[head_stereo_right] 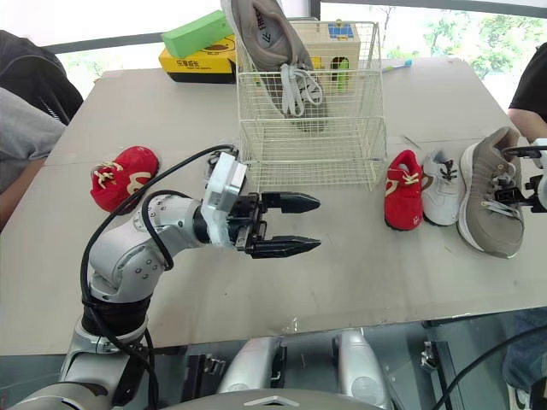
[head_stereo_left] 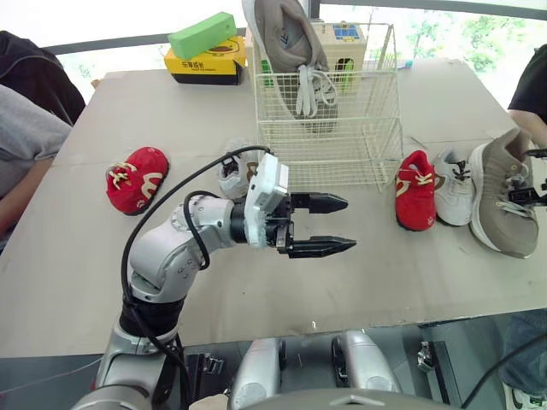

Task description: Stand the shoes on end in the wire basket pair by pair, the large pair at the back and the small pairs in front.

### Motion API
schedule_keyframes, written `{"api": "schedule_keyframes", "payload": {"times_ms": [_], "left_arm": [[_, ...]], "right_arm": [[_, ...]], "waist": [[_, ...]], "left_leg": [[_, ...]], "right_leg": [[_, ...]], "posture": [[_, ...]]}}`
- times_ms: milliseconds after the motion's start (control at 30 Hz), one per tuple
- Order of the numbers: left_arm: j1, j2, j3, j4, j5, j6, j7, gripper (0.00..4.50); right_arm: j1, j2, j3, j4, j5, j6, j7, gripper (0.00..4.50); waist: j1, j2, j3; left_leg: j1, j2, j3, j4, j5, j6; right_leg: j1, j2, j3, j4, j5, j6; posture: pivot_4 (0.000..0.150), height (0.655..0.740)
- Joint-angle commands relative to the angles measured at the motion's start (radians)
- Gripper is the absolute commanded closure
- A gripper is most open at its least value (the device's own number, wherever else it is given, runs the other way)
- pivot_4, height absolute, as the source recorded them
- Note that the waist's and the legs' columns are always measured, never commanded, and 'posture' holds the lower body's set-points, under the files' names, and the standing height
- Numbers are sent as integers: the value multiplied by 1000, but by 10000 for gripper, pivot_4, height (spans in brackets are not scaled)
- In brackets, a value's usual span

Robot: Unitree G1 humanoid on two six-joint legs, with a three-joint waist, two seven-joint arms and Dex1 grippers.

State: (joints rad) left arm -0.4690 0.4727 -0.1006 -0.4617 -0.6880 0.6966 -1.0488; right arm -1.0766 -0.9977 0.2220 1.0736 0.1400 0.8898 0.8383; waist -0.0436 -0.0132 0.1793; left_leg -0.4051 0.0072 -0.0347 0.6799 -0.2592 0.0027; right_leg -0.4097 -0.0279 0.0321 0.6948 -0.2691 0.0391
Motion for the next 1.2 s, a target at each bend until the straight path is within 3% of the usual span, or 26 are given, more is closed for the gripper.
{"api": "schedule_keyframes", "payload": {"times_ms": [33, 67, 167, 300, 467, 567, 700, 800, 900, 1033, 1200], "left_arm": [[-8, 21, -6, -14, 10, -49, -15, 7826], [-6, 28, -11, -8, 13, -56, -19, 7826], [-3, 38, -21, 10, 20, -70, -22, 7826], [-5, 36, -23, 36, 25, -79, -13, 7826], [1, 16, 2, 31, -17, -39, 46, 7826], [13, -18, 53, 32, -60, -1, 135, 7826], [22, -69, 100, 7, -54, 2, 277, 7826], [41, -115, 98, -4, -9, -77, 328, 7826], [76, -133, 136, -33, -75, -57, 357, 7826], [128, -134, 194, -74, -106, -80, 399, 7826], [181, -112, 276, -108, -92, -128, 455, 7826]], "right_arm": [[-7, 19, -38, 41, -35, -30, 8, 28463], [-4, 17, -50, 43, -43, -39, 0, 34891], [15, 7, -90, 34, -52, -59, -9, 44359], [64, -30, -226, -73, -3, -83, -59, 44359], [138, -68, -504, -400, 104, -97, -180, 44359], [22, -14, -634, -594, 198, -140, -253, 44359], [-128, 82, -602, -652, 204, -161, -322, 44359], [-250, 210, -594, -581, 225, -304, -325, 44359], [-384, 374, -557, -426, 181, -581, -348, 44359], [-488, 487, -542, -216, 140, -859, -388, 44359], [-539, 597, -549, -68, 155, -1047, -402, 44359]], "waist": [[0, -1, 0], [0, -1, 0], [0, -1, 0], [2, -1, 0], [3, 3, 2], [-1, 13, 8], [-14, 16, 9], [-8, 11, 8], [-17, 11, 8], [-11, 11, 9], [9, 11, 9]], "left_leg": [[2, 0, 0, -1, 0, 0], [5, 0, 1, -2, 0, 0], [7, 0, 3, -4, 0, 0], [7, 0, 3, -5, 0, 0], [7, -1, 3, -6, 0, 0], [5, -1, 3, -7, 0, 0], [7, 0, 4, -11, 0, 0], [6, 1, 2, -11, 0, 0], [7, 0, 4, -11, 0, 0], [6, 0, 4, -11, 0, 0], [-5, 0, 2, -10, 2, -4]], "right_leg": [[1, 0, 0, 0, 0, 0], [3, 0, 2, 0, 0, 0], [3, 1, 5, 0, 0, 0], [3, 1, 5, 0, 0, 0], [1, 0, 10, 0, 1, 2], [-1, 0, 11, 0, 1, 3], [-4, 3, 15, 0, 2, 4], [-3, 4, 12, -1, 2, 3], [-3, 2, 16, 0, 3, 4], [-4, -1, 14, -1, 3, 5], [-10, -3, 9, -6, 3, 5]], "posture": [[1500, 7400], [1500, 7400], [1500, 7400], [1500, 7400], [1500, 7400], [1500, 7400], [1500, 7400], [1500, 7400], [1500, 7400], [1500, 7400], [1500, 7400]]}}
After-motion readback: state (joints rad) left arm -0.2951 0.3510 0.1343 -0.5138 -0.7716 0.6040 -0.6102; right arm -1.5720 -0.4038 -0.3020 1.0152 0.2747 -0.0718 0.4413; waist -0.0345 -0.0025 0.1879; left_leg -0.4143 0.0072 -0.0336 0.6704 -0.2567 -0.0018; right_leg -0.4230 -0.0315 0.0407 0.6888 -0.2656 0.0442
